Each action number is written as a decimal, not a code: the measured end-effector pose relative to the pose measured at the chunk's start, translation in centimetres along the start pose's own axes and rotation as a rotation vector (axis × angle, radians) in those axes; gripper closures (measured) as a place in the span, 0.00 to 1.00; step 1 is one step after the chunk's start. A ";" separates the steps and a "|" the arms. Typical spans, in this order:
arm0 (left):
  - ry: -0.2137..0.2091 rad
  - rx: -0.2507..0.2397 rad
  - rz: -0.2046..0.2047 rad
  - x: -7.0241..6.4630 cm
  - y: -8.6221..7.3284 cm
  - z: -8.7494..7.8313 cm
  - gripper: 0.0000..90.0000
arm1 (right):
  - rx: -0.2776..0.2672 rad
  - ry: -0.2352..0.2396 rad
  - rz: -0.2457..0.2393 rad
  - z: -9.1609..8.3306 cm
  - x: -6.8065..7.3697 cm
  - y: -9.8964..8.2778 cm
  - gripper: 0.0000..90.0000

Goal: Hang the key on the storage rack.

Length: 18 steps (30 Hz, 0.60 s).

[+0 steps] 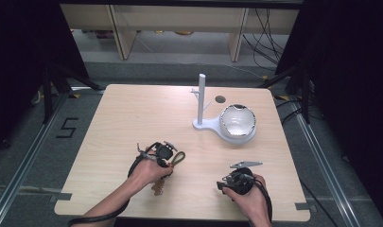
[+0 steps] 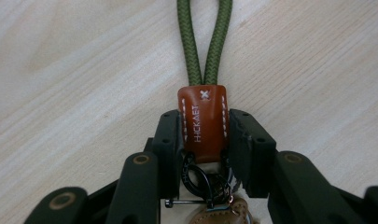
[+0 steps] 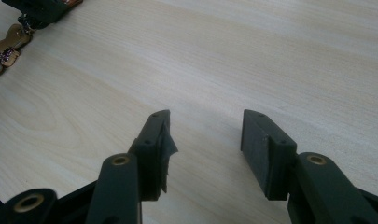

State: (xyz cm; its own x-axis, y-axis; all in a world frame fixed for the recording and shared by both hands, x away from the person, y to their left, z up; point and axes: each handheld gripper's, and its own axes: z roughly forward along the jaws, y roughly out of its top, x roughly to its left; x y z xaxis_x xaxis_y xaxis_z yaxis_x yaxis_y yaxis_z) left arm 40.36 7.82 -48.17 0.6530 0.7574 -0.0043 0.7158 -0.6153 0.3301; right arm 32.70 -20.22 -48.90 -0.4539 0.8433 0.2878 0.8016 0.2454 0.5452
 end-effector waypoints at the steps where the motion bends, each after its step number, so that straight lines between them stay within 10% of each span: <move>1: -0.007 -0.014 0.000 0.0 -0.1 0.1 0.73 | 0.001 0.001 0.000 0.0 0.0 0.0 0.59; 18: -0.058 -0.150 0.066 0.9 -2.0 -0.1 0.76 | -0.010 -0.012 0.003 -0.1 -0.1 0.0 0.59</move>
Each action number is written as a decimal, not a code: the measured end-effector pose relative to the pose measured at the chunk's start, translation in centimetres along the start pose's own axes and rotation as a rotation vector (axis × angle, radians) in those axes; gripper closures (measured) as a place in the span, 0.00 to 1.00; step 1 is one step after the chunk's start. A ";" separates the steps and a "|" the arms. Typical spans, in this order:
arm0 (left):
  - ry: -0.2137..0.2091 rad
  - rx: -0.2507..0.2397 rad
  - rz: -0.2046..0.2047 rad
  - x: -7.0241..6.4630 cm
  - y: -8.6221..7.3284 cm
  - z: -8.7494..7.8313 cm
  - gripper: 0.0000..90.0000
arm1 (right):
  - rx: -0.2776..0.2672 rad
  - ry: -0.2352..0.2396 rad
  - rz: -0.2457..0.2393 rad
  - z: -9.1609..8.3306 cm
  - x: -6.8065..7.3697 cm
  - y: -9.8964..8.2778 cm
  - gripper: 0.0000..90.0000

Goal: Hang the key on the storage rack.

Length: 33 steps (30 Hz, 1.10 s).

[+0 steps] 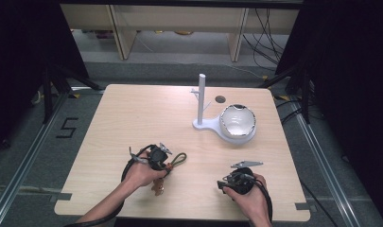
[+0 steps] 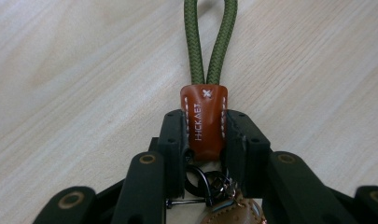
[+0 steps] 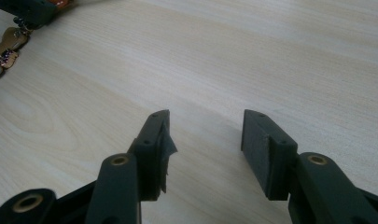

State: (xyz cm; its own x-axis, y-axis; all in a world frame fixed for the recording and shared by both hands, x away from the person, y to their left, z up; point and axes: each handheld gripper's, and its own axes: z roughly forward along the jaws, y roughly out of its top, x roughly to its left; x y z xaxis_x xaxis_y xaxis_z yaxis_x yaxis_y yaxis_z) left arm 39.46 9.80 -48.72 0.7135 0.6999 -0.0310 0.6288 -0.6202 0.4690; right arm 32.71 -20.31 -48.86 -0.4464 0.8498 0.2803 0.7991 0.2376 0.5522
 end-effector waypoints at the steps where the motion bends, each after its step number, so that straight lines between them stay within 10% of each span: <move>1: -0.013 -0.026 0.000 0.1 -0.3 -0.2 0.76 | 0.000 0.001 0.000 0.0 0.0 0.0 0.59; 14: -0.071 -0.243 -0.005 0.0 -2.2 -1.5 0.76 | -0.021 -0.009 -0.022 0.2 -0.2 0.0 0.58; 33: -0.031 -0.543 -0.013 0.5 -4.3 -3.6 0.76 | -0.042 -0.058 -0.022 0.0 0.3 0.0 0.58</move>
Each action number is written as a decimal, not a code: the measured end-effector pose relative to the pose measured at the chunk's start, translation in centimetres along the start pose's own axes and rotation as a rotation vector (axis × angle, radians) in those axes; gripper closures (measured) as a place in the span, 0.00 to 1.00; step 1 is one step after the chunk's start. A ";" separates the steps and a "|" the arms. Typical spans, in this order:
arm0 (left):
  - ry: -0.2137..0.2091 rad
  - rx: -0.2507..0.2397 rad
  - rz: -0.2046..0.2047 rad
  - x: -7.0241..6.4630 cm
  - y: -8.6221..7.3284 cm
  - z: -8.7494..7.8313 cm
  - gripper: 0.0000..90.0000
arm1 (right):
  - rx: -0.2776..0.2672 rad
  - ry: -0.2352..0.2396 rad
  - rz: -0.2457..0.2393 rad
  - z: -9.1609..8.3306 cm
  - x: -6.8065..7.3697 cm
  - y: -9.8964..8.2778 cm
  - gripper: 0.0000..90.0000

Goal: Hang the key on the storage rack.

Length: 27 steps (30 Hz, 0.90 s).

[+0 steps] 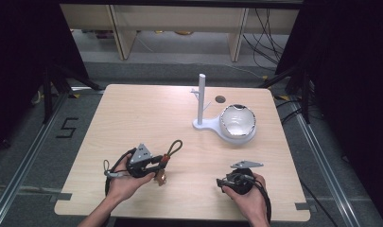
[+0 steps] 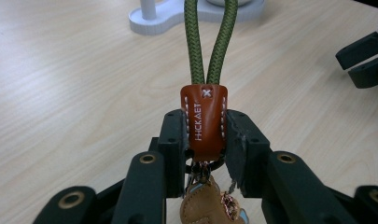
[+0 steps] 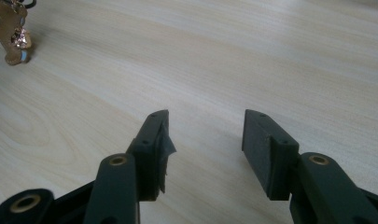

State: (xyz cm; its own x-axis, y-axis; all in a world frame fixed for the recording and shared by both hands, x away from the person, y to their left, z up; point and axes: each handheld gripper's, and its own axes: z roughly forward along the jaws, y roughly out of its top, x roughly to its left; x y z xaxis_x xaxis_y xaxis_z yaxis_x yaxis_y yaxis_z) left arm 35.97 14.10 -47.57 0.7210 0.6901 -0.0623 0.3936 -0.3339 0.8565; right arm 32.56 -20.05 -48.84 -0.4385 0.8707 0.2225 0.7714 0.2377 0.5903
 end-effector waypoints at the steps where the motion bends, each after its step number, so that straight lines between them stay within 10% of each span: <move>1: 0.000 0.000 0.000 0.0 0.0 0.0 0.76 | -0.017 -0.003 -0.022 0.1 -0.1 0.0 0.58; 27: 0.079 -0.269 -0.063 0.9 0.9 -1.7 0.76 | -0.124 -0.006 -0.097 0.6 -0.1 -0.1 0.56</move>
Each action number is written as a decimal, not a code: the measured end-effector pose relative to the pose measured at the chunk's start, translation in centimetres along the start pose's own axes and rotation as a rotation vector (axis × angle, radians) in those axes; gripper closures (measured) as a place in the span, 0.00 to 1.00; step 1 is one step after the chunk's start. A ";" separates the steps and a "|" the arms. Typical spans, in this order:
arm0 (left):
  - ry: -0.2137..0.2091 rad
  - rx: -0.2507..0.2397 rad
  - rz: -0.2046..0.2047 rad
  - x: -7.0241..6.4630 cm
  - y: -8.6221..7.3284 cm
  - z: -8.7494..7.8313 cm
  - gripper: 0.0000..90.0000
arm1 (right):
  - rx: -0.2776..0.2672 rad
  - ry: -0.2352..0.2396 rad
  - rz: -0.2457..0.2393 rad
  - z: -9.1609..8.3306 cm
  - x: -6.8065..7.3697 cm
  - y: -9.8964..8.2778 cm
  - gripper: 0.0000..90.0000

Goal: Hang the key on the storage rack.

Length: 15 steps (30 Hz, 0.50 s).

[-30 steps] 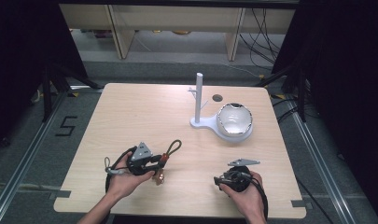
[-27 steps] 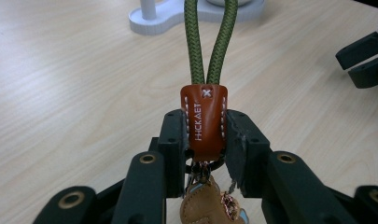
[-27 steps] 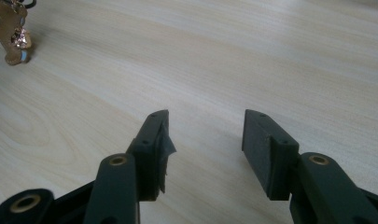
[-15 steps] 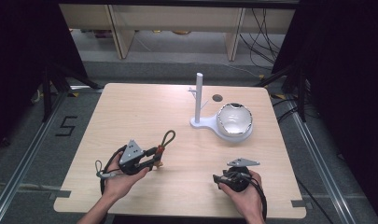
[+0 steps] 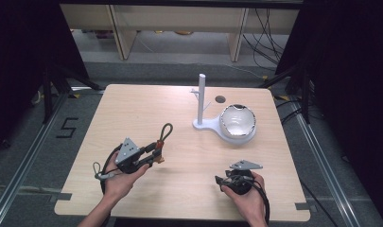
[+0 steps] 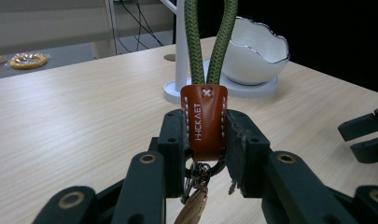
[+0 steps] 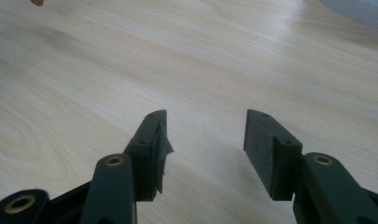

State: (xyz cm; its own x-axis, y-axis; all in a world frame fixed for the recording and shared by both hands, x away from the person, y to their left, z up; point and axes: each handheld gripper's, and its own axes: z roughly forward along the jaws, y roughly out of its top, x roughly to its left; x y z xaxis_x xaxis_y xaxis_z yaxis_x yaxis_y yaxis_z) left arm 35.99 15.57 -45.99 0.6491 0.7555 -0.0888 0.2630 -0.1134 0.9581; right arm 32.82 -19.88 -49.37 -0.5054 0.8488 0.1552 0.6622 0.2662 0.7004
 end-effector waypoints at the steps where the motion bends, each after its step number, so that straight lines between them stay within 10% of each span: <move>1: 0.001 -0.006 -0.001 0.0 0.0 0.0 0.76 | 0.003 -0.004 0.008 0.0 0.1 0.0 0.56; 15: 0.035 -0.033 0.009 0.2 0.9 0.4 0.76 | -0.034 -0.005 0.002 0.4 0.0 -0.3 0.56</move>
State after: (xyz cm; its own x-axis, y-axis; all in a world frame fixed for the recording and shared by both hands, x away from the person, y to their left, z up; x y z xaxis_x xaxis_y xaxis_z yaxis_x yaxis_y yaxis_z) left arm 36.67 15.30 -45.21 0.6259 0.7767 -0.0707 0.2332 -0.0999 0.9673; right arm 32.86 -19.77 -49.85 -0.5013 0.8517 0.1529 0.6436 0.2489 0.7237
